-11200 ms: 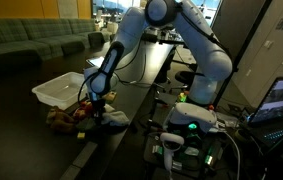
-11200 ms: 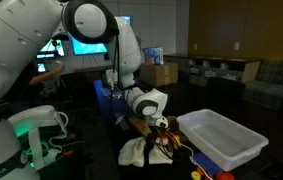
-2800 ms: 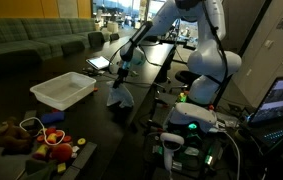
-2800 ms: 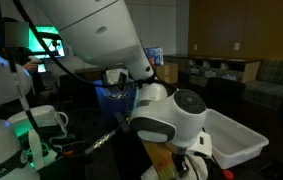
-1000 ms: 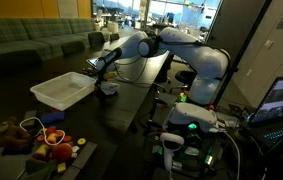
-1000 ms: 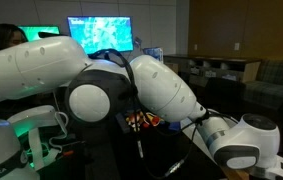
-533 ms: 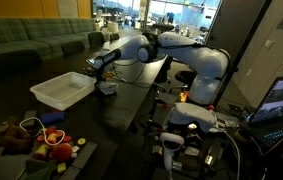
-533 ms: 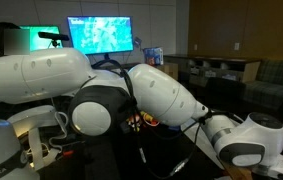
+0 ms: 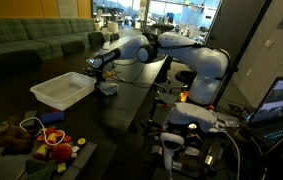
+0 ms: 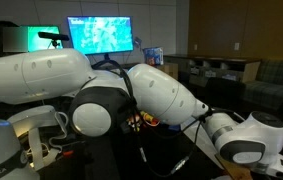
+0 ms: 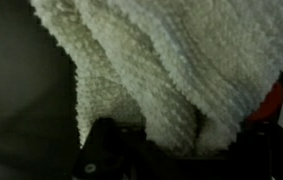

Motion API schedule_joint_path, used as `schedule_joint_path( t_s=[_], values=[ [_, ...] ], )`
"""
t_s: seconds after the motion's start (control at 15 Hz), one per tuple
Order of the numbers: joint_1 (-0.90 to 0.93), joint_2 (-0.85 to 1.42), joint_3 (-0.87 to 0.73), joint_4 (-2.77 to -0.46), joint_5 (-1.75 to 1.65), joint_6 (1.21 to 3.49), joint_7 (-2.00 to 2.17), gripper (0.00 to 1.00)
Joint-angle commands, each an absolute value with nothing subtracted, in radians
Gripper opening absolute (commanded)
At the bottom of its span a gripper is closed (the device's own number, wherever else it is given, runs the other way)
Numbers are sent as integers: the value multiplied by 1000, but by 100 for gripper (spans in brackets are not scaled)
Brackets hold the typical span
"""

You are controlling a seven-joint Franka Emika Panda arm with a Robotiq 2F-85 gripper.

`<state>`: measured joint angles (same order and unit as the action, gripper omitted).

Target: Use the towel to push all the objects to the left

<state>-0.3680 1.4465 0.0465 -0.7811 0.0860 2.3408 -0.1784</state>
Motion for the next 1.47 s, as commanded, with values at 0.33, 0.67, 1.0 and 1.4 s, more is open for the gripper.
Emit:
schedule_joint_path(
  t_s=[0.33,0.67,1.0,1.4],
  values=[
    [-371,1367,78,-974,90,2309,-298,3],
    [-371,1247,95,-1197,98,2384,-344,3],
    [-388,1144,156,-1393,113,2406,-397,3],
    [-405,1023,231,-1603,155,2371,-539,3]
  ],
)
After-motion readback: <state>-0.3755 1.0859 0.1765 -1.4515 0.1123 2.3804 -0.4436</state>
